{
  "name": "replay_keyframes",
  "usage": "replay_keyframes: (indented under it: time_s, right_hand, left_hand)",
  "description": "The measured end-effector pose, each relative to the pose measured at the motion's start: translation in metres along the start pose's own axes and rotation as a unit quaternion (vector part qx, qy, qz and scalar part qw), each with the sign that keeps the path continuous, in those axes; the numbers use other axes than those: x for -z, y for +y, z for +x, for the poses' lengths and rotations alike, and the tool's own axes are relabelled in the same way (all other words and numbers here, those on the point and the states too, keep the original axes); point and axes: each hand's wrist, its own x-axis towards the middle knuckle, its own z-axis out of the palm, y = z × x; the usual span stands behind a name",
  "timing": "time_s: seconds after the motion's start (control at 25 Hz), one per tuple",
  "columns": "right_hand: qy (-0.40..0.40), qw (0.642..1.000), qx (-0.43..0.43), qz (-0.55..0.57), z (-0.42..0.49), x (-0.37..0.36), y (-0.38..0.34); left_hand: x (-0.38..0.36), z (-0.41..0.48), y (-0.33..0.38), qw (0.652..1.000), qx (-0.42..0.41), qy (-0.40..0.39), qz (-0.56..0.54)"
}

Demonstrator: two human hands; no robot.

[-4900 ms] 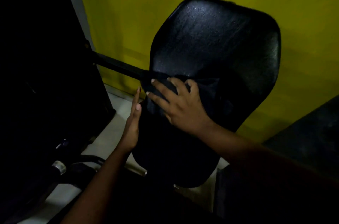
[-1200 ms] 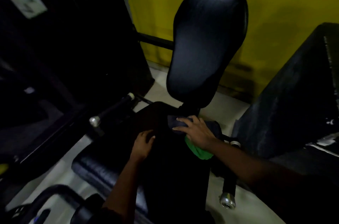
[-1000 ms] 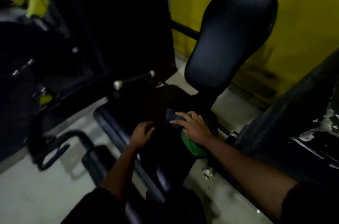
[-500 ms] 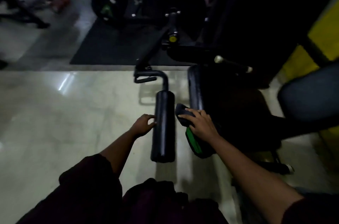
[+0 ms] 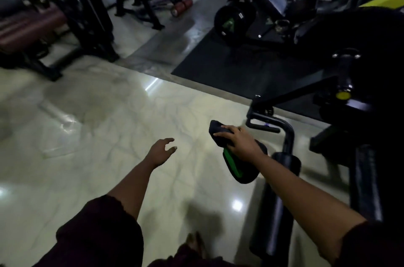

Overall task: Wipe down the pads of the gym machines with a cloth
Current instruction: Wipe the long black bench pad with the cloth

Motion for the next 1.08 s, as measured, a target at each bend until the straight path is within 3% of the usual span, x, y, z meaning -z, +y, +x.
replay_keyframes:
  time_s: [0.28, 0.76, 1.08]
  right_hand:
    - [0.033, 0.999, -0.016, -0.005, 0.179, 0.030, 0.006]
    - [0.022, 0.996, -0.076, -0.033, 0.472, 0.109, 0.155]
    - [0.030, 0.996, -0.077, -0.020, 0.678, 0.148, 0.244]
  left_hand:
    - [0.102, 0.160, -0.001, 0.999, -0.006, 0.032, -0.035]
    - [0.186, 0.482, 0.115, 0.994, -0.051, 0.040, -0.091]
    - [0.234, 0.727, 0.184, 0.990, -0.077, -0.006, -0.118]
